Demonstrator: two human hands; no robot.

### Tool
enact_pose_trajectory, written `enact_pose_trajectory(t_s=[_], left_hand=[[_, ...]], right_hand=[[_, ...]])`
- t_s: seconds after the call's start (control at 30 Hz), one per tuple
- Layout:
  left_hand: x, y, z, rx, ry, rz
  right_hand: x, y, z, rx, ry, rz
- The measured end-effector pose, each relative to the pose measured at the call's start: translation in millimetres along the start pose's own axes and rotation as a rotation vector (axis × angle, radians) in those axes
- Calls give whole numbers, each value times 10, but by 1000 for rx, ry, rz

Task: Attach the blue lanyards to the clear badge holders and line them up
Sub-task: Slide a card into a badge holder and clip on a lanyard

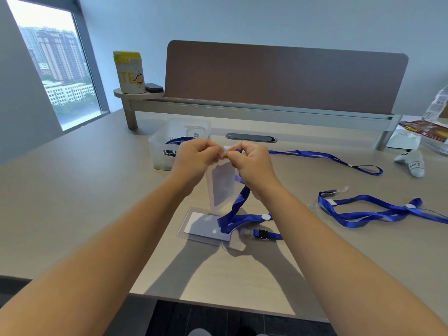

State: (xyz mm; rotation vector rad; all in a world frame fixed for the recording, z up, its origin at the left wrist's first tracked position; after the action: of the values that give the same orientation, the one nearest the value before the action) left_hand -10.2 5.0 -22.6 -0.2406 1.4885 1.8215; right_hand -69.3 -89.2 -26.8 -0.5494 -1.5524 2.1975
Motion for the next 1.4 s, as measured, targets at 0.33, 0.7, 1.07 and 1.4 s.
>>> enact_pose_trajectory(t_s=[0.33,0.7,1.07,1.4], left_hand=[[116,-238,-115,428,-111,402],[18,-78,47,-101,83,22],[226,266,-192,-878,-128,-765],[268,41,-284,-703,-126,-531]], right_hand=[[-46,22,-12,-16,-159,-187],[-60,12,44,-306,-328,-426],[-138,265,282,612,-126,-420],[-146,215,688,-63,241,-84]])
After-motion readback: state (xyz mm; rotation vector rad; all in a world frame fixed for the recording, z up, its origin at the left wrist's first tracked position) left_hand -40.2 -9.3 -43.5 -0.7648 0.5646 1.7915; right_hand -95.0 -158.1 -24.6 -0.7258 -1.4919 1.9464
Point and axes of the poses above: each hand's wrist, its own x-axis away from the middle knuckle, its own z-axis out of the back of the hand, y = z × x, the point moved 7 cm from there along -x, towards the middle knuckle, and after that the axes turned 14 degrees about -z, right-handed, at the moved point
